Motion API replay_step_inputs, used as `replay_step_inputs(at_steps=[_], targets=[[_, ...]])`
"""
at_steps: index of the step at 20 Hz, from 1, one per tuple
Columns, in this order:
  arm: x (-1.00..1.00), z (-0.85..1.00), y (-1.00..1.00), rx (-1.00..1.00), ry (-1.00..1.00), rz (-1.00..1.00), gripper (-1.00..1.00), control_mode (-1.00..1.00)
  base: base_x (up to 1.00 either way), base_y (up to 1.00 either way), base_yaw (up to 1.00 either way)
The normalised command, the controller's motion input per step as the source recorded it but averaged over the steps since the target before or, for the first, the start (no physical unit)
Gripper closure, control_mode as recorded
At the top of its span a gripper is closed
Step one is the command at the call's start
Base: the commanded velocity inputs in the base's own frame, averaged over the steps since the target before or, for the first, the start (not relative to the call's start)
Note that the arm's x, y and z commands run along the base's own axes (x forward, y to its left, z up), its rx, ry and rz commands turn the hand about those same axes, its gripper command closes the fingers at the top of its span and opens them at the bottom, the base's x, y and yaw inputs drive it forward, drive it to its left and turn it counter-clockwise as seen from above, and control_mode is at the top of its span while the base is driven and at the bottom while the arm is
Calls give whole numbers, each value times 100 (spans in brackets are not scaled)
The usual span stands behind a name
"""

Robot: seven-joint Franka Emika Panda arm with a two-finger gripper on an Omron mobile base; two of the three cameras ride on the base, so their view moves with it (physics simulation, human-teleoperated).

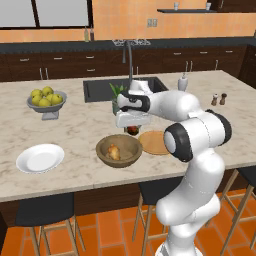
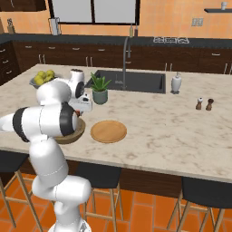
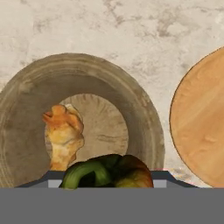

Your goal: Pick the chicken drumstick and bell pepper from their plates and place them in the bowl. Then put the bowl in the fridge.

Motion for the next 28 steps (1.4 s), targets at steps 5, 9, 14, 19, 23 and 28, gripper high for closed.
replay_step_inputs(at_steps=[5,9,14,19,23,28], targets=[[-15,-40,62,-3,0,20,100,-100,0,0,0],[0,-54,10,-3,0,9,100,-100,0,0,0],[0,-18,0,-3,-1,2,-100,-100,0,0,0],[0,11,0,-1,-9,-1,-100,-100,0,0,0],[0,29,0,0,-3,-3,-100,-100,0,0,0],[-24,45,-8,3,-2,-12,-100,-100,0,0,0]])
